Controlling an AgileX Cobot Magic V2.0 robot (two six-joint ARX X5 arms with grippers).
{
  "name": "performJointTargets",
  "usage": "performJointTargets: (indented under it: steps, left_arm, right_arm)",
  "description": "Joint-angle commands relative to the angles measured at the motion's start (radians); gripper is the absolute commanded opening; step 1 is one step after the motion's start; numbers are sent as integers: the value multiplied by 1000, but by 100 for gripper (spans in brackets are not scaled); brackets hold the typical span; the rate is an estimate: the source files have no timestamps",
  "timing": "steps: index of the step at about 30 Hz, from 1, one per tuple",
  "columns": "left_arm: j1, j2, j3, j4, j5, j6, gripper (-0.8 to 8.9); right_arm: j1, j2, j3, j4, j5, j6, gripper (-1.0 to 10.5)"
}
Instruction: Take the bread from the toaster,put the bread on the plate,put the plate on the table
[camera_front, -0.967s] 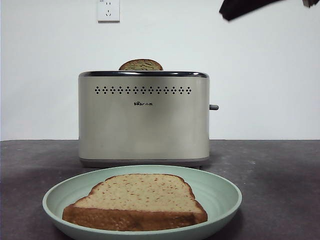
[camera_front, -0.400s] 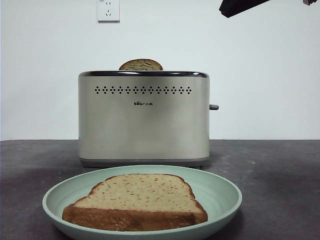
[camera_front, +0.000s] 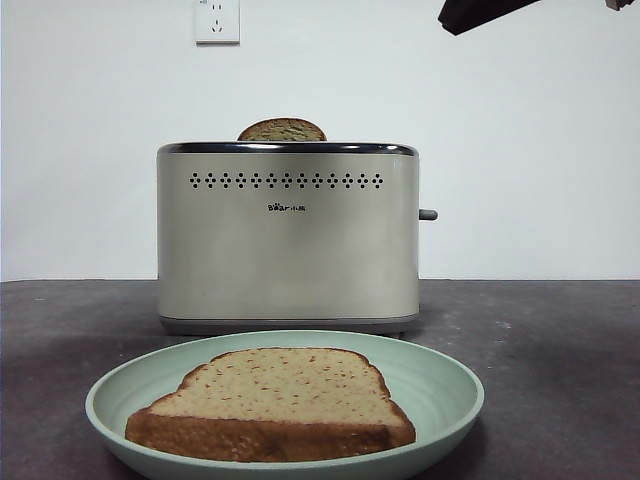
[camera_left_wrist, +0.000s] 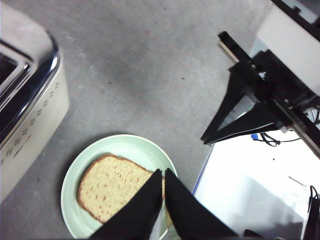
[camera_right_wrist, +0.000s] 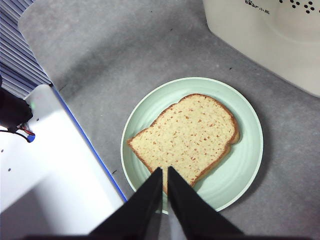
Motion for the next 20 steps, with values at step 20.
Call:
performJointTargets:
  steps: [20]
  left_arm:
    - [622,-852,-752,702,-225,-15,11]
  right_arm:
    - [9,8,13,10,0,-7,3]
